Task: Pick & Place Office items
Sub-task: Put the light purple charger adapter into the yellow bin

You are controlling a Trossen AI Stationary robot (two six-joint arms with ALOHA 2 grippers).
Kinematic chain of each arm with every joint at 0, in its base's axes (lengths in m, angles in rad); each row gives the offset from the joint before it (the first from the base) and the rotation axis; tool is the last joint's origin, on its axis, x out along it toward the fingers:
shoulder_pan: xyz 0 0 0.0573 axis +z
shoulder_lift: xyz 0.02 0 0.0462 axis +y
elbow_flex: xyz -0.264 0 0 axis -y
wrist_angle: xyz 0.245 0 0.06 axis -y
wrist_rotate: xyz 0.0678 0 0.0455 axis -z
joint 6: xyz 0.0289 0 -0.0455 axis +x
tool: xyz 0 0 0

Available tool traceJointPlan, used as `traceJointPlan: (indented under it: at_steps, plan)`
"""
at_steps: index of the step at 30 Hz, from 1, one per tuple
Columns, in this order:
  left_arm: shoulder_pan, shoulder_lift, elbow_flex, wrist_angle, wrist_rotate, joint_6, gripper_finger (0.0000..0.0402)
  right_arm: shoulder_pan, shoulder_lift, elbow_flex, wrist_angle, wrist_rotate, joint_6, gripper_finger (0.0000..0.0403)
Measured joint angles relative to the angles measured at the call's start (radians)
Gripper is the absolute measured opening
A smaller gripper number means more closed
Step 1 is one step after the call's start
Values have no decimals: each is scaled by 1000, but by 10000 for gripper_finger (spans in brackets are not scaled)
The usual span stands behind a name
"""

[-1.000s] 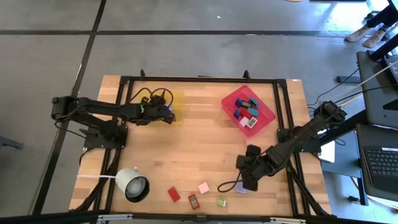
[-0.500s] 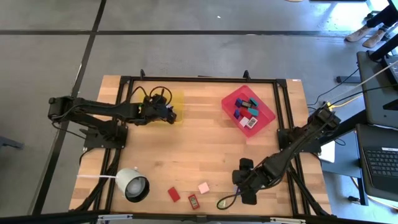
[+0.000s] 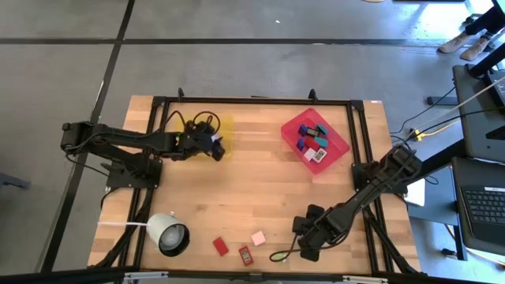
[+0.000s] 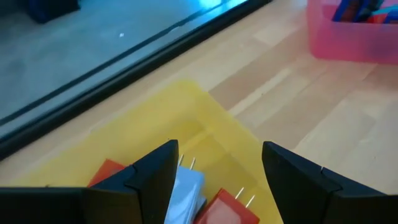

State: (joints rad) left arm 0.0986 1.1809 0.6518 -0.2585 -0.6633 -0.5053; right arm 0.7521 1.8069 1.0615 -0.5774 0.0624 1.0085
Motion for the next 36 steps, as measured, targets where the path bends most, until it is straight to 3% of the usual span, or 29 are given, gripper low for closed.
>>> traceJointPlan:
  at_steps: [9,19,27,31,36]
  plan:
    - [0,0,0,169,4,135,226,5,57,8,-15,18,-6,313]
    - [0,0,0,211,22,173,226,5,59,25,-53,39,9,211]
    - [0,1,0,211,136,205,226,5,67,119,-82,59,-9,211]
    - [0,1,0,211,135,204,226,3,67,175,-97,166,-99,212]
    - [0,1,0,213,135,180,226,-31,66,248,-130,428,-304,221]
